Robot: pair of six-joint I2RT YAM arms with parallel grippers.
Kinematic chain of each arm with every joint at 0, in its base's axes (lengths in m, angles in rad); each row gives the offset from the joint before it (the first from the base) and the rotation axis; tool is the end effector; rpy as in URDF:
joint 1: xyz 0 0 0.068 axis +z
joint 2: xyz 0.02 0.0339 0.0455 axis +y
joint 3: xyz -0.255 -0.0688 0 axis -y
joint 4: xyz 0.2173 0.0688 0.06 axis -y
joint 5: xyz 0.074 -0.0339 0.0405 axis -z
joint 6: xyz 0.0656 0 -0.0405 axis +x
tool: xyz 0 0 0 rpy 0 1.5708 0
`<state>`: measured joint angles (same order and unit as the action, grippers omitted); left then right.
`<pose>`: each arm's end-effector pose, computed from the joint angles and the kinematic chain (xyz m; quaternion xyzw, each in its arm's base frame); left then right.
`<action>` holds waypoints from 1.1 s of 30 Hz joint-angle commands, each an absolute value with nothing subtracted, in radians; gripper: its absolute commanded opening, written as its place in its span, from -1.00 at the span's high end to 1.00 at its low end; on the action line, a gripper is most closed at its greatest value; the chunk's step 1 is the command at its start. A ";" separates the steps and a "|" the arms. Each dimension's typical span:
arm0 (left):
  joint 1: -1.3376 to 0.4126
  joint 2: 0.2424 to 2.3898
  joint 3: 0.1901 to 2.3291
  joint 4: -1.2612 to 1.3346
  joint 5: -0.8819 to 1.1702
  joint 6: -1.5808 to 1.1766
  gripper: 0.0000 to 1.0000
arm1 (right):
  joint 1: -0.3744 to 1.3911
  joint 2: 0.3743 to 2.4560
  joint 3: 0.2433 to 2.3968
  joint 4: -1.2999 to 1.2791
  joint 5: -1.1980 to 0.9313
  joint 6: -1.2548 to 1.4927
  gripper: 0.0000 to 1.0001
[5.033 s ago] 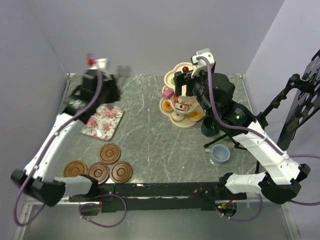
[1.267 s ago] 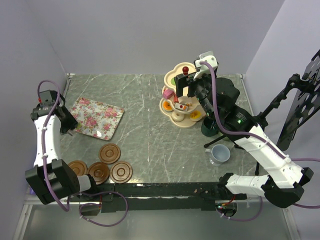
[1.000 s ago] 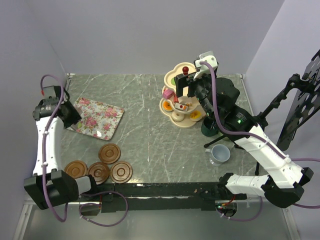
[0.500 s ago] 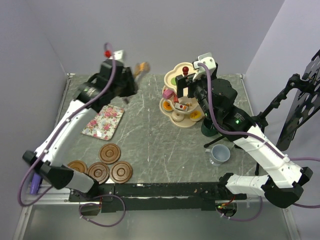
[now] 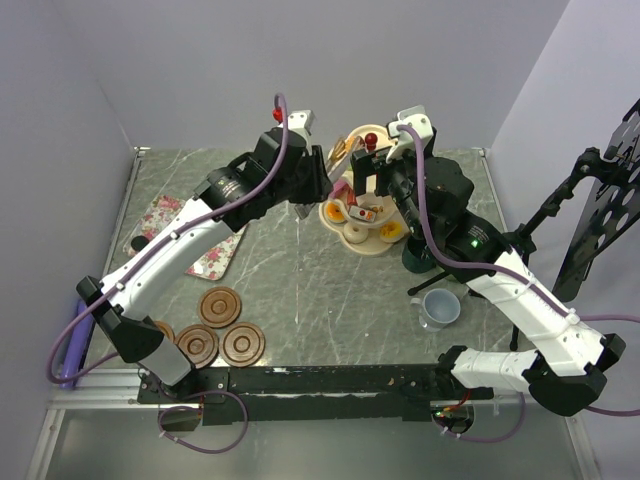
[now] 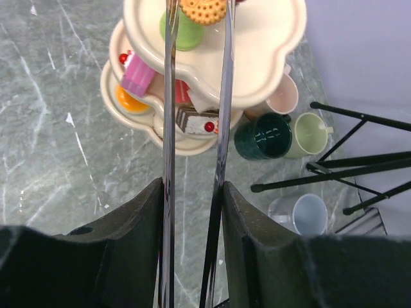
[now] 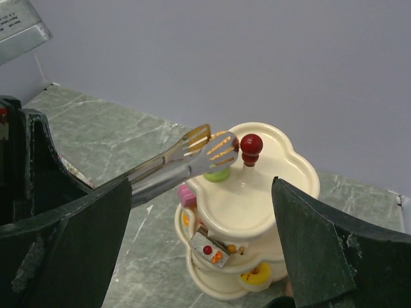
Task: Serve the afternoon tea
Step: Place the desert on the desert table.
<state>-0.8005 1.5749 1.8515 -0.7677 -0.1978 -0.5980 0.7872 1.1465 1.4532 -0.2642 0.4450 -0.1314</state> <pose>0.2430 -0.2319 0.4203 0.0358 0.8544 -0.2644 0.4460 0.1874 0.1481 0.4744 -0.1564 0.6756 0.0822 0.7158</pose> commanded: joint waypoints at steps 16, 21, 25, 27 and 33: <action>-0.848 1.626 1.882 -0.756 -0.201 -0.607 0.28 | 0.782 1.135 1.500 -0.258 0.434 -0.106 -0.90; -0.848 1.635 1.896 -0.759 -0.207 -0.600 0.18 | 0.782 1.143 1.502 -0.256 0.431 -0.107 -0.90; -0.848 1.638 1.901 -0.762 -0.207 -0.603 0.03 | 0.782 1.147 1.506 -0.259 0.423 -0.107 -0.90; -0.848 1.635 1.898 -0.759 -0.209 -0.603 0.01 | 0.782 1.149 1.508 -0.259 0.422 -0.107 -0.91; -0.848 1.626 1.896 -0.755 -0.216 -0.594 -0.04 | 0.782 1.154 1.511 -0.265 0.416 -0.104 -0.90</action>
<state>-0.8440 1.6390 1.8545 -0.7895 -0.2016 -0.5976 0.7872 1.1534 1.4605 -0.2745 0.4244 -0.1123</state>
